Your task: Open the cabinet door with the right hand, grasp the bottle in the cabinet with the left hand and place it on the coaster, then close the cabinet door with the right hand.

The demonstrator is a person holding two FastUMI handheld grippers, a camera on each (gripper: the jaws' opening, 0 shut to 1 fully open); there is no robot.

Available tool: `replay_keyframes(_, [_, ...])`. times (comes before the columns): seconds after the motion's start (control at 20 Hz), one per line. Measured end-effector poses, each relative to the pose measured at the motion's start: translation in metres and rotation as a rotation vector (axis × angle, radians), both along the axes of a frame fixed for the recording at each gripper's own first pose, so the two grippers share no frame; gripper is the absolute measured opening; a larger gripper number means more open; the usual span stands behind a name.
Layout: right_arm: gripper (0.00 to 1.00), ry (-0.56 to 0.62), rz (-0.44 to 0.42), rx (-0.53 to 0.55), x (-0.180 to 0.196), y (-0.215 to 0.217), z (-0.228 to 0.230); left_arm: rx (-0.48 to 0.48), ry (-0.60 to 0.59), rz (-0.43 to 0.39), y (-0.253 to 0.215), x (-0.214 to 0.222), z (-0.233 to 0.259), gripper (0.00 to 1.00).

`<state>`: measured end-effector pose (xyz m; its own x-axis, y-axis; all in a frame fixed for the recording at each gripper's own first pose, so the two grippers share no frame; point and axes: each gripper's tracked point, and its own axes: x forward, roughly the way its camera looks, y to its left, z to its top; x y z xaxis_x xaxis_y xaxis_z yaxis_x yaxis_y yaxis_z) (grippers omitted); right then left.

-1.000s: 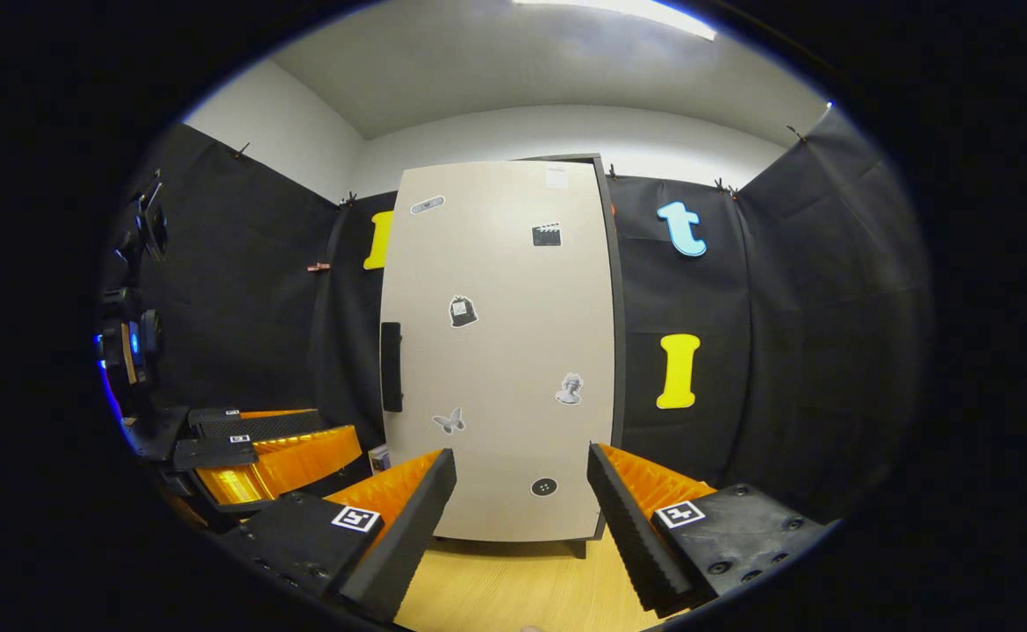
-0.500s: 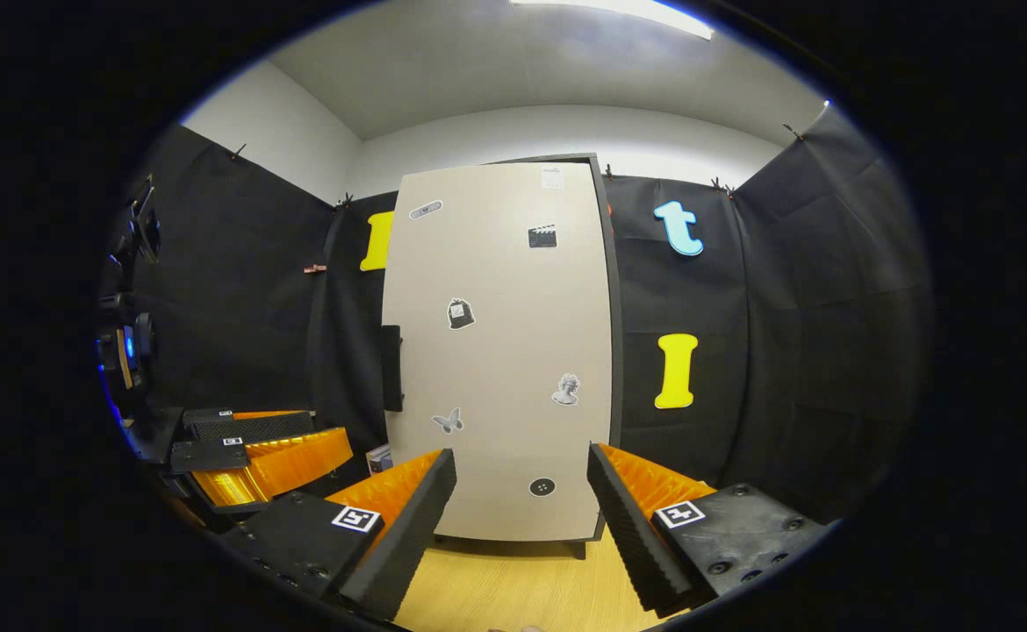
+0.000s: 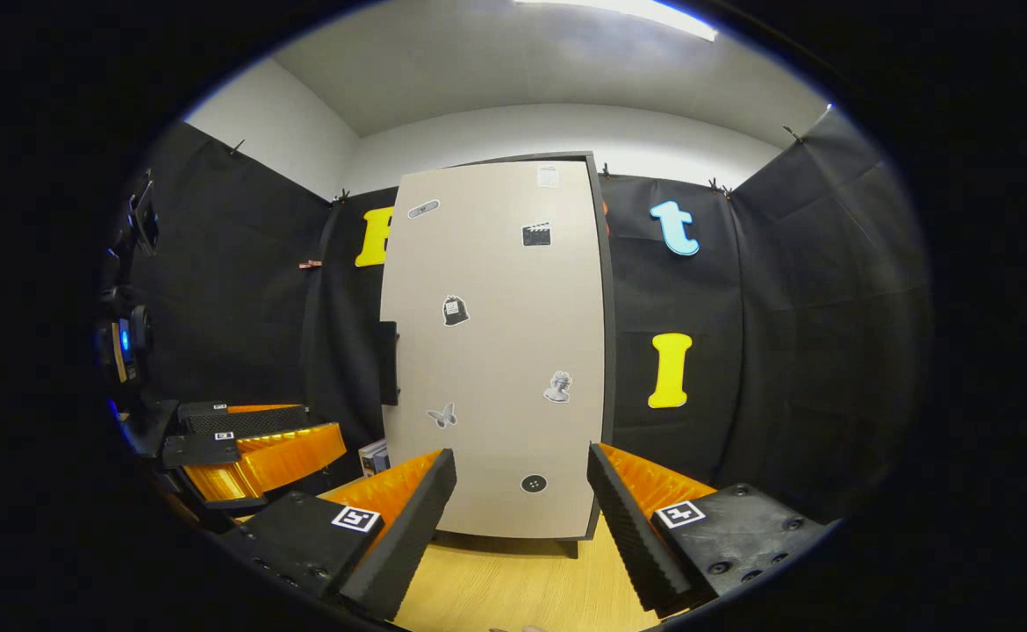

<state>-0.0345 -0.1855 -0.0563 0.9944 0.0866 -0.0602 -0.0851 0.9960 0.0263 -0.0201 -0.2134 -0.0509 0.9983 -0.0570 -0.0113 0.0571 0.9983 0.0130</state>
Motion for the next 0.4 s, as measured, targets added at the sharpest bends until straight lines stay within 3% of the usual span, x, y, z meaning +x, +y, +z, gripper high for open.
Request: replay_keyframes(0.4, [0.98, 0.0, 0.005, -0.001, 0.0006, 0.0017, 0.0014, 0.012, -0.001, 0.0, -0.0007, -0.0022, -0.0001, 0.91])
